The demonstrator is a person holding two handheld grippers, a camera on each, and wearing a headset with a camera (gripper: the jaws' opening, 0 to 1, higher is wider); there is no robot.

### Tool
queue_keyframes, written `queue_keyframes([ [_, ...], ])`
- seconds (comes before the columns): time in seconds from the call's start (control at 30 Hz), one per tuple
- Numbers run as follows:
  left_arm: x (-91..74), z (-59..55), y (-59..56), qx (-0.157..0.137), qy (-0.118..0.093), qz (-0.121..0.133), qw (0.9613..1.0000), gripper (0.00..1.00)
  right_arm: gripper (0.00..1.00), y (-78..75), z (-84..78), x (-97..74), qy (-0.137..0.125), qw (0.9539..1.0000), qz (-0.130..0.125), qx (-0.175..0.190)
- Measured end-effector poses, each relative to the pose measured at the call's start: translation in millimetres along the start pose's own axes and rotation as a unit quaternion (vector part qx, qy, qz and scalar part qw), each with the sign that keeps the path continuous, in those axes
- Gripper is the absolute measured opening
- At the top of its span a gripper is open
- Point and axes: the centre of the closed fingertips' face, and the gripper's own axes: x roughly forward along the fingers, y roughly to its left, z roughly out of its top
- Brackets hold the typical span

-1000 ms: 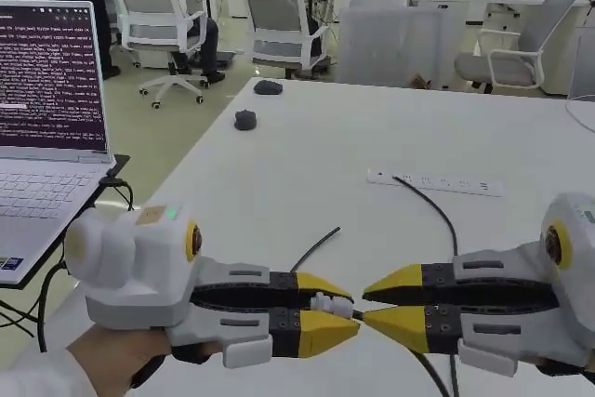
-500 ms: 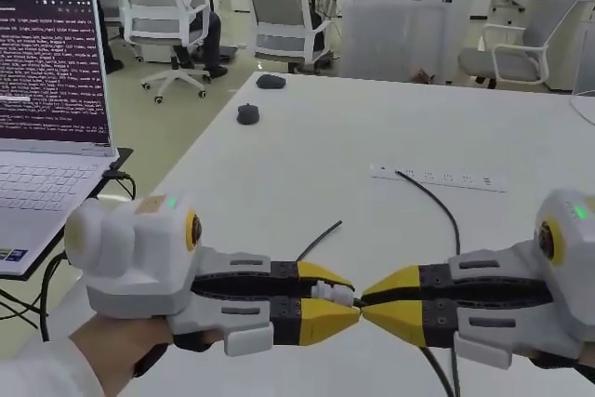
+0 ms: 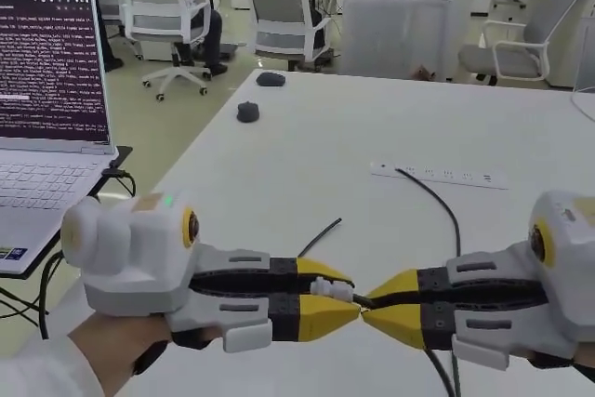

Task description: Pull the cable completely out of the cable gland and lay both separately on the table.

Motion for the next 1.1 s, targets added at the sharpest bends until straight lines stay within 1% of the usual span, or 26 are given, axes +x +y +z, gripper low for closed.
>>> queue_keyframes([
  [0.1, -0.1, 1.7, 0.7, 0.000, -0.004, 0.002, 1.0000, 0.17, 0.03, -1.2, 0.9, -0.2, -0.001, 1.0000, 0.000, -0.002],
  [0.3, -0.2, 2.2, 1.4, 0.001, -0.004, 0.003, 1.0000, 0.17, 0.02, -2.4, 0.7, -1.0, -0.001, 1.0000, -0.001, -0.007],
  [0.47, -0.9, 1.6, 2.7, 0.002, -0.001, 0.006, 1.0000, 0.17, 0.02, -4.5, -5.1, -7.6, -0.003, 1.0000, -0.007, -0.002],
  [0.63, -0.4, 0.0, 2.4, 0.003, 0.003, 0.006, 1.0000, 0.17, 0.02, -5.6, -13.9, -17.3, -0.005, 0.9999, -0.013, 0.009],
  [0.8, 0.5, -1.8, 1.9, 0.004, 0.008, 0.004, 0.9999, 0.17, 0.02, -4.9, -25.5, -24.4, 0.001, 0.9996, -0.019, 0.021],
  [0.97, 0.1, -1.2, 2.0, 0.004, 0.007, 0.005, 1.0000, 0.17, 0.02, -5.6, -37.4, -32.1, 0.007, 0.9989, -0.029, 0.036],
  [1.1, -0.5, -0.5, 2.6, 0.004, 0.005, 0.006, 1.0000, 0.17, 0.02, -6.7, -49.3, -39.3, 0.017, 0.9981, -0.038, 0.046],
])
